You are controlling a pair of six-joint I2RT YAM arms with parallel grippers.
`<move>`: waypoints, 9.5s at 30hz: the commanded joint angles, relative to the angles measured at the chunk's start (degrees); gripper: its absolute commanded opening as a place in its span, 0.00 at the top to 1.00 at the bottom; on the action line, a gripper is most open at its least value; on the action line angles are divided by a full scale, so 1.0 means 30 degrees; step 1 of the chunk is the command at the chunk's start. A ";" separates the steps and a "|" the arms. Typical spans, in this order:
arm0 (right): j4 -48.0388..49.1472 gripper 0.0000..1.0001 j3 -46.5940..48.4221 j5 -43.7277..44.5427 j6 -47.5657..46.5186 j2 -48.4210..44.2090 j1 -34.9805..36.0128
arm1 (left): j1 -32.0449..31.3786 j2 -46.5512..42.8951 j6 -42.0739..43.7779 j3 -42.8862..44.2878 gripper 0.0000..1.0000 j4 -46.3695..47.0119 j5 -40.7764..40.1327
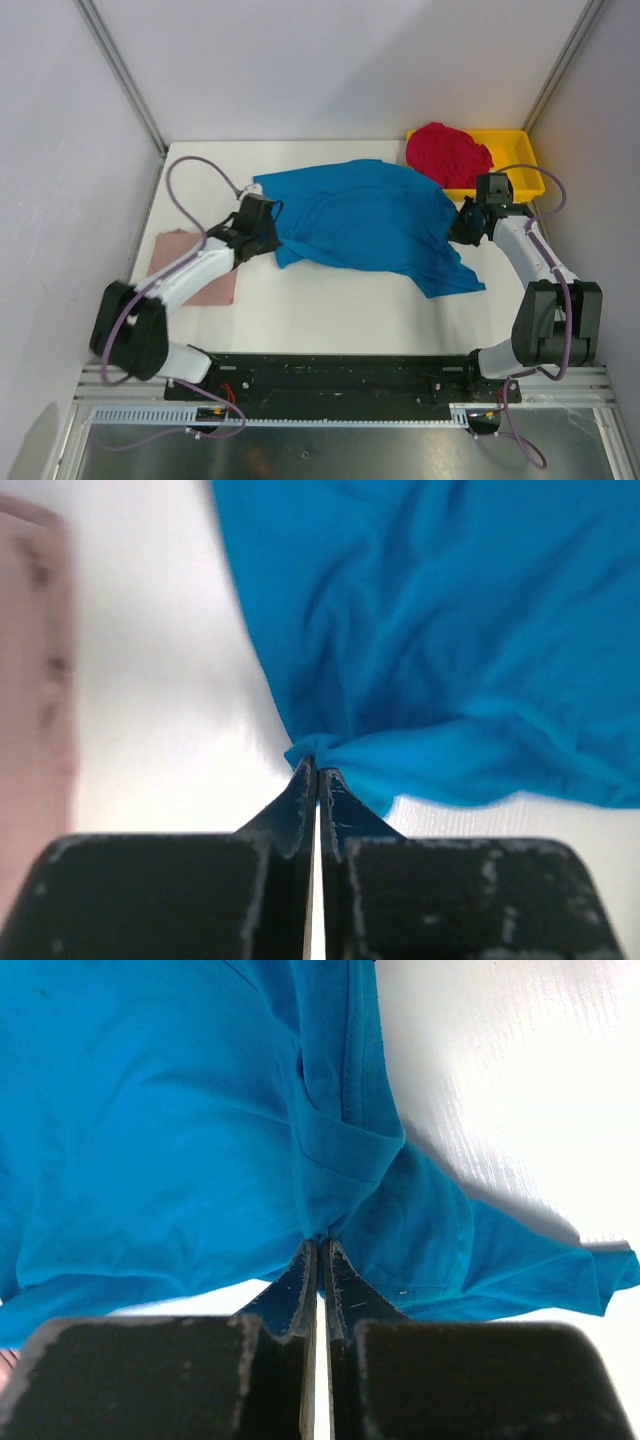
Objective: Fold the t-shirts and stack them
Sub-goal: Flatten out the tshirt
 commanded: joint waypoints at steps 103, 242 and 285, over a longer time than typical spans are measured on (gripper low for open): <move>-0.0074 1.00 -0.5499 0.3217 0.2585 -0.7035 0.6004 | 0.7230 -0.7626 -0.1737 -0.4653 1.00 -0.3399 -0.1084; 0.4137 0.64 -0.7563 0.3988 0.1943 -0.1261 0.3082 | 0.7321 -0.0640 -0.1832 -0.1567 1.00 -0.0116 0.0615; -0.7440 1.00 -0.7533 -0.0239 0.6566 -1.5748 0.2840 | 0.4939 -1.1311 -0.4298 -0.8416 1.00 -0.3739 -0.1235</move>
